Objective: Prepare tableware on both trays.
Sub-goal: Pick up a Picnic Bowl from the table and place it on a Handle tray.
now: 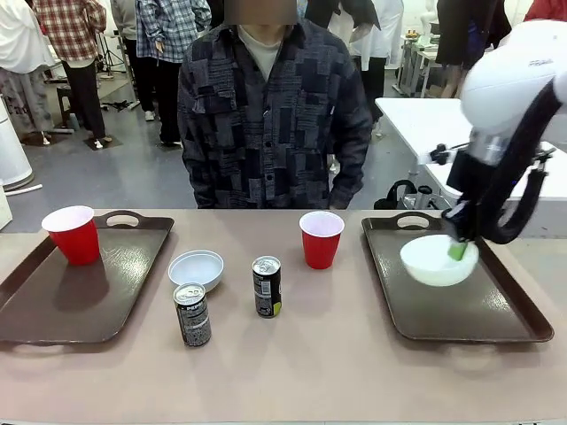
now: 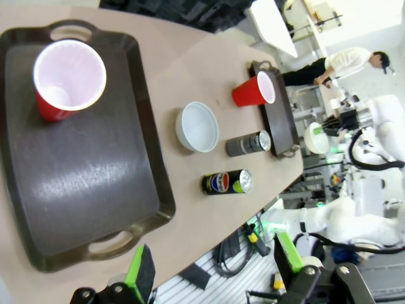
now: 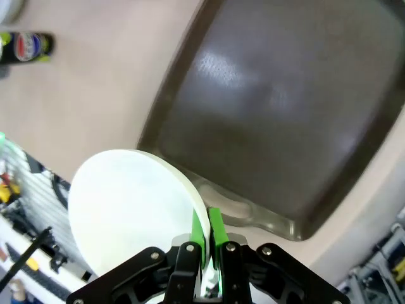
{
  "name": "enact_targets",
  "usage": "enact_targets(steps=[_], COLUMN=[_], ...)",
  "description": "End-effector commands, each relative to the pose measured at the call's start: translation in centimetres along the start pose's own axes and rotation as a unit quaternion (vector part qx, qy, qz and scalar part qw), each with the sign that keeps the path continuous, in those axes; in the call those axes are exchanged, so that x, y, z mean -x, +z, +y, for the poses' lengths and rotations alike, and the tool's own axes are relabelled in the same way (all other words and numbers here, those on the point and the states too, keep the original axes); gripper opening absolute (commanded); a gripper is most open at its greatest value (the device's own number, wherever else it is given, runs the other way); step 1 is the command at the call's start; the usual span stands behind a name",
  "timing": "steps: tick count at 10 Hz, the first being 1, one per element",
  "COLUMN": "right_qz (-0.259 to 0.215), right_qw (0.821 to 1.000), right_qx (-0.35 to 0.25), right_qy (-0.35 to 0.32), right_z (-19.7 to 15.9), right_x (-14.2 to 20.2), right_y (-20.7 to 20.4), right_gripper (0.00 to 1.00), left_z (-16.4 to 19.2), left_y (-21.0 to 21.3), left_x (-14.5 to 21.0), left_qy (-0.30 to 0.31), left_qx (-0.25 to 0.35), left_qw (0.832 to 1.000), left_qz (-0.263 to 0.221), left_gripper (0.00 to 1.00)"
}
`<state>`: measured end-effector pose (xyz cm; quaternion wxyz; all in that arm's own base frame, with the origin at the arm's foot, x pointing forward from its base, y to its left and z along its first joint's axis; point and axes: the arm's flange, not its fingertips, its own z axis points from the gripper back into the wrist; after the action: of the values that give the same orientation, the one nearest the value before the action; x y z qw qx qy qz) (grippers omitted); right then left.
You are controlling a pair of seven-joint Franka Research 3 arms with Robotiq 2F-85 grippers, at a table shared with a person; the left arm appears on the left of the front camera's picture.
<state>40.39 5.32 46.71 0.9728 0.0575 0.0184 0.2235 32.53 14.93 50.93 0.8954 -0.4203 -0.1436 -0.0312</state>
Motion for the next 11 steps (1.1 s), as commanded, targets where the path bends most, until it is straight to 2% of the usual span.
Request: enact_targets(steps=[1,3,4,9,10,11], right_qz=[-0.045,-0.074,-0.035,-0.035,-0.038,-0.048], right_qw=[0.999,0.995,0.999,0.999,0.999,0.998], right_qx=[-0.013,-0.023,-0.009,-0.009,-0.011,-0.011], right_qy=[-0.02,-0.058,-0.033,-0.033,-0.035,-0.032], right_z=[-2.8,-5.4,-4.1,-4.1,-4.0,-4.8], right_x=[0.6,1.2,1.2,1.2,1.0,0.4], right_y=[0.9,0.7,1.3,1.3,1.2,0.0], right_gripper=[0.0,0.0,0.0,0.0,0.05,0.05], left_z=[-0.1,-0.1,-0.1,-0.1,-0.1,-0.1], left_y=[0.1,0.1,0.1,0.1,0.1,0.1], left_x=[0.0,0.0,0.0,0.0,0.0,0.0], left_qy=[0.004,0.004,0.004,0.004,0.004,0.004], left_qx=[0.007,0.007,0.007,0.007,0.007,0.007], left_qw=[1.0,1.0,1.0,1.0,1.0,1.0], left_qz=[-0.004,-0.004,-0.004,-0.004,-0.004,-0.004], left_gripper=[1.0,1.0,1.0,1.0,1.0,1.0])
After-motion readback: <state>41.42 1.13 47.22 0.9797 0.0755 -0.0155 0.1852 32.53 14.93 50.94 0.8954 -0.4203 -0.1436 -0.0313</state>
